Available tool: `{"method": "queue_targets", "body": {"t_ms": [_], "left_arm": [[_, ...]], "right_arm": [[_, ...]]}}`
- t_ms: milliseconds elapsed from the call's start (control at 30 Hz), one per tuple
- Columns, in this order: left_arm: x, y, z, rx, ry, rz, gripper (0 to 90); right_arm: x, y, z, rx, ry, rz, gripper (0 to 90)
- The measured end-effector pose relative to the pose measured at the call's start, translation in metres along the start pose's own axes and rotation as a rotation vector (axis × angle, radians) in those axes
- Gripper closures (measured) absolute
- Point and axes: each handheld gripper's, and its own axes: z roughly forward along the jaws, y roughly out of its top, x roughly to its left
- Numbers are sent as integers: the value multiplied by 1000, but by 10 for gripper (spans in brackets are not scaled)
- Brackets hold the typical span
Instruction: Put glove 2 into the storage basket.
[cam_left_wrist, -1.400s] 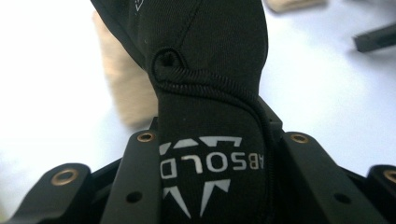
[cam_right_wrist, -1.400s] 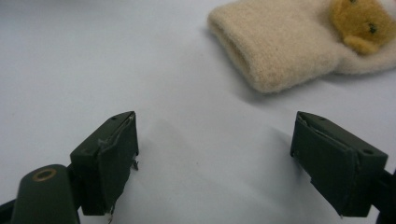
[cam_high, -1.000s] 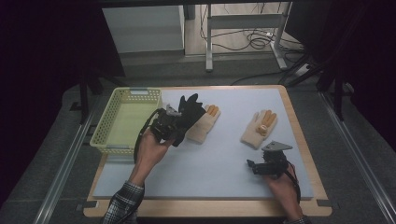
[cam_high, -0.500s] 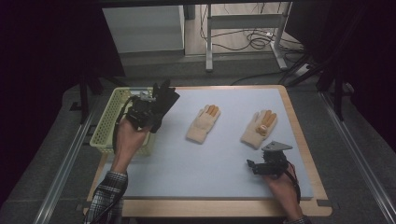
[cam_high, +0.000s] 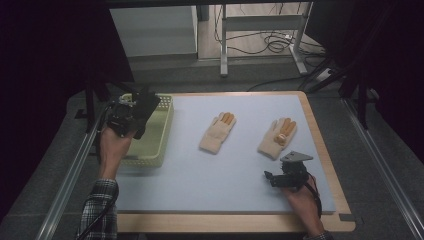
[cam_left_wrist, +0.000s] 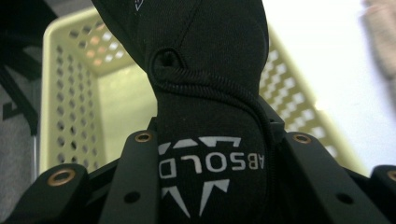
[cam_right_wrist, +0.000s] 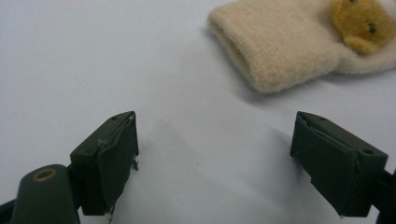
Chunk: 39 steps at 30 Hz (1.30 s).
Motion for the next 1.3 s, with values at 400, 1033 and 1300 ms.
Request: {"method": "queue_targets", "body": {"t_ms": [400, 1033, 1300], "left_arm": [[27, -14, 38, 167, 31, -18, 626], [38, -15, 72, 367, 103, 2, 186], [41, -13, 47, 297, 54, -23, 102]], "right_arm": [[0, 0, 0, -1, 0, 0, 148], [0, 0, 0, -1, 0, 0, 148], [0, 0, 0, -1, 0, 0, 149]]}}
